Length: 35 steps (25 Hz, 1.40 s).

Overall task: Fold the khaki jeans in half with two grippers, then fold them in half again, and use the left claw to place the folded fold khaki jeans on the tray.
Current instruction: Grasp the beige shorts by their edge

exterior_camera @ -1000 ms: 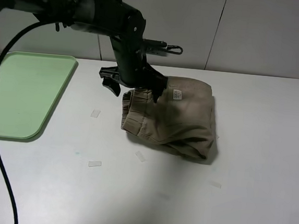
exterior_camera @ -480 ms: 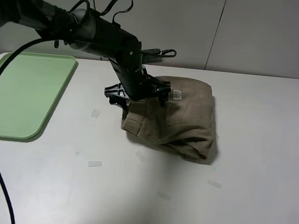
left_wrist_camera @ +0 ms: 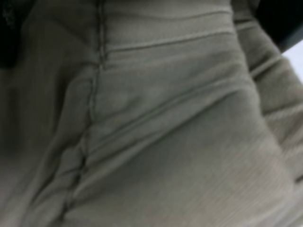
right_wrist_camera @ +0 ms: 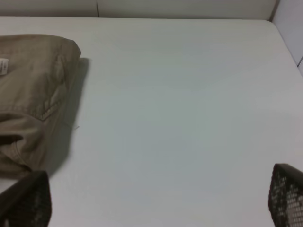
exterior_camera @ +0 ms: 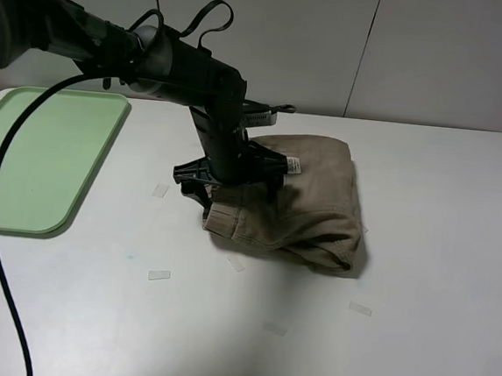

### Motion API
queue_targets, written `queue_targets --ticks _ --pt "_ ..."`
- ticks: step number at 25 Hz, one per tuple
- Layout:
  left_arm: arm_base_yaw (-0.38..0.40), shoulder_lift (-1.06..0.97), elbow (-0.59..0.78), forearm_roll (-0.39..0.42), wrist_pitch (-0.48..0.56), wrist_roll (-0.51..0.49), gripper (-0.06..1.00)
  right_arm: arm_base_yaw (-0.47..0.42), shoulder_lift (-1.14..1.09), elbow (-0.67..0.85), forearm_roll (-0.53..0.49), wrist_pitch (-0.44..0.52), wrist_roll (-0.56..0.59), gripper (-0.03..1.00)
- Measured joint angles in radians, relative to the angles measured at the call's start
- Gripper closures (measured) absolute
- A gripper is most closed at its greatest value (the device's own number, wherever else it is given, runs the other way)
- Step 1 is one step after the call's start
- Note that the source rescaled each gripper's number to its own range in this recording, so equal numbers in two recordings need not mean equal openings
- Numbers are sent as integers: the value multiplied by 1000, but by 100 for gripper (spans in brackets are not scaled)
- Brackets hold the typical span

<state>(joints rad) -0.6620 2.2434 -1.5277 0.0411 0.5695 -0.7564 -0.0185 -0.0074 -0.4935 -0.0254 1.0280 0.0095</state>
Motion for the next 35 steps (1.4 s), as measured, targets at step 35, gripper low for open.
queue_targets --ticks 35 --pt "-7 11 24 45 28 -87 -6 0 0 0 0 0 0 -3"
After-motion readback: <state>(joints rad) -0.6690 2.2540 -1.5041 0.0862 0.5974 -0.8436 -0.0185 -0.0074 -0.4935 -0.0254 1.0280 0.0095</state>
